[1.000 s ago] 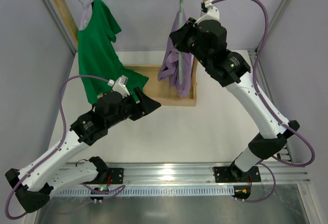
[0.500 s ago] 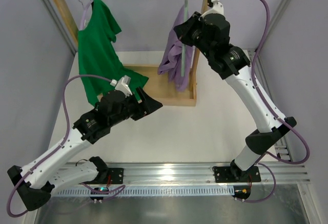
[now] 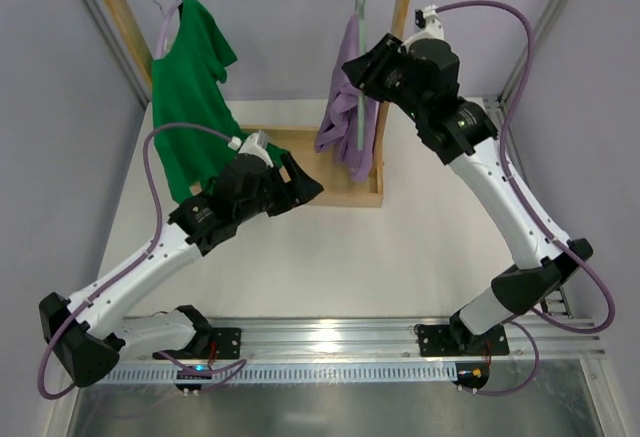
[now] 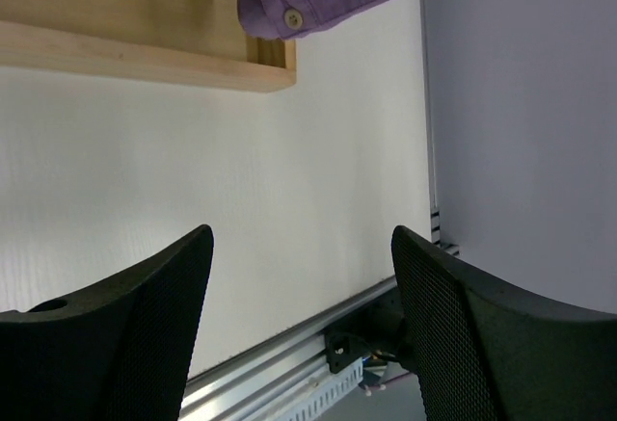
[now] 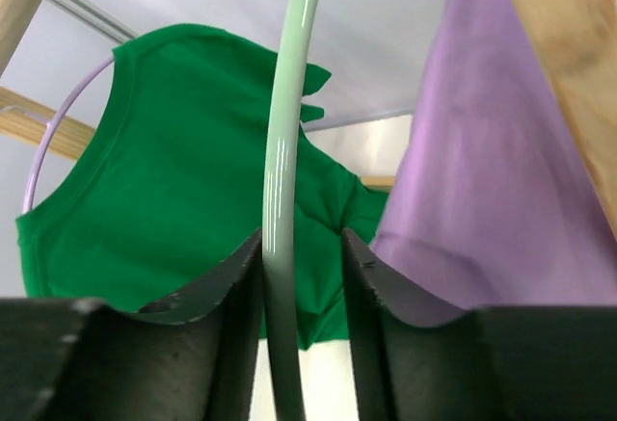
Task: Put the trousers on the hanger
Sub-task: Hang the hanger with trousers onto the clothesline
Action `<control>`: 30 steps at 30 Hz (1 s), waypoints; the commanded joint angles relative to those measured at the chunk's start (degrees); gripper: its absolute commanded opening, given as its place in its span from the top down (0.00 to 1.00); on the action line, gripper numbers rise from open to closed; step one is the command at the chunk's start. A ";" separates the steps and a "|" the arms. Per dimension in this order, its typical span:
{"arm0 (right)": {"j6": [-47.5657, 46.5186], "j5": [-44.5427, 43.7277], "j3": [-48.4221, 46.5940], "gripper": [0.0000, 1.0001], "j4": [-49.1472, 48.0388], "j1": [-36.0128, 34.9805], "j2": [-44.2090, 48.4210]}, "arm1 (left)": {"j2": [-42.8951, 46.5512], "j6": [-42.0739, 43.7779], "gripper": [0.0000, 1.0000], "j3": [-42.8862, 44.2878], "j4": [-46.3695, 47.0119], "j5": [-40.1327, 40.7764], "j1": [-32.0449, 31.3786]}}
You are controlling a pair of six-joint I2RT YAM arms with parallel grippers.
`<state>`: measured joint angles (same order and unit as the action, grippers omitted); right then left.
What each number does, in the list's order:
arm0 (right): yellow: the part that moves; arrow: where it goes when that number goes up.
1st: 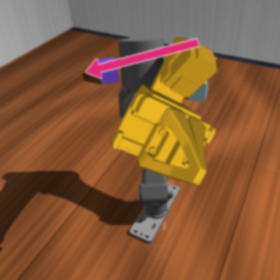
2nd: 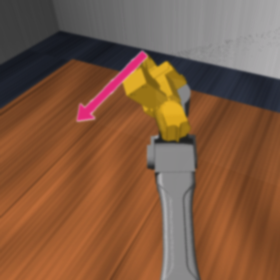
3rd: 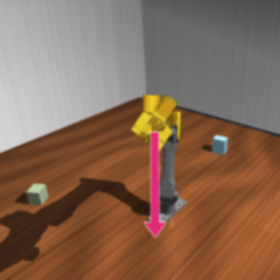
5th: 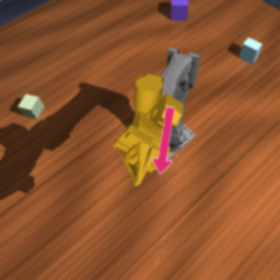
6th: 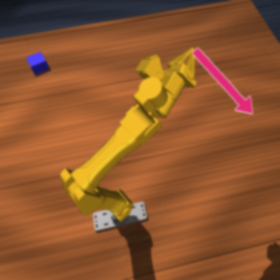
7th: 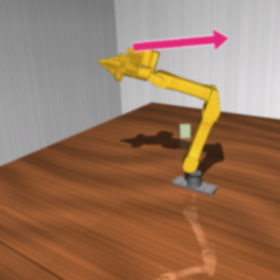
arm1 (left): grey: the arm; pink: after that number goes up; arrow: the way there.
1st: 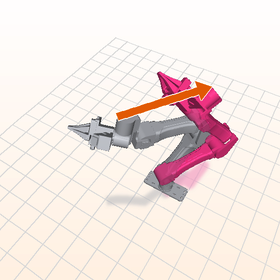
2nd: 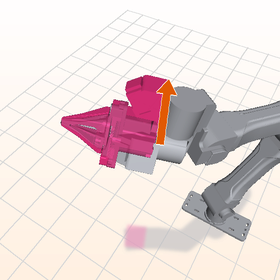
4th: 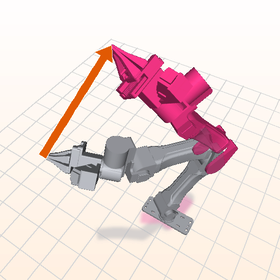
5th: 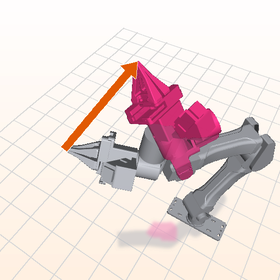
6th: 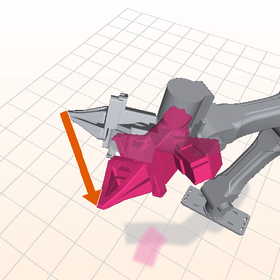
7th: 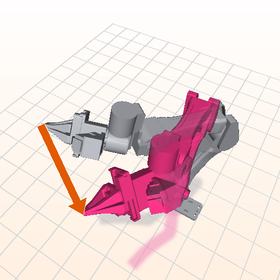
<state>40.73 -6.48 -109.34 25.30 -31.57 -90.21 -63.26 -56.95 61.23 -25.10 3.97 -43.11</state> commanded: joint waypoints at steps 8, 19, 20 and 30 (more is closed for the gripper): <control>-5.48 4.19 19.14 0.50 4.14 1.42 23.92 | -7.57 18.09 0.25 7.41 6.37 4.03 2.15; -11.72 -0.81 34.11 0.43 12.75 1.42 47.75 | -20.04 35.32 0.29 11.36 14.64 2.45 2.33; -12.34 -1.34 33.76 0.42 13.63 1.43 48.55 | -20.66 35.41 0.29 11.28 17.25 2.62 2.33; -15.85 -5.82 35.51 0.41 18.02 1.42 54.62 | -31.91 33.13 0.30 16.37 24.93 -2.41 1.63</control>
<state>27.81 -9.76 -74.39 41.06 -30.24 -35.88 -93.60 -24.56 74.76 -5.39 1.76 -41.01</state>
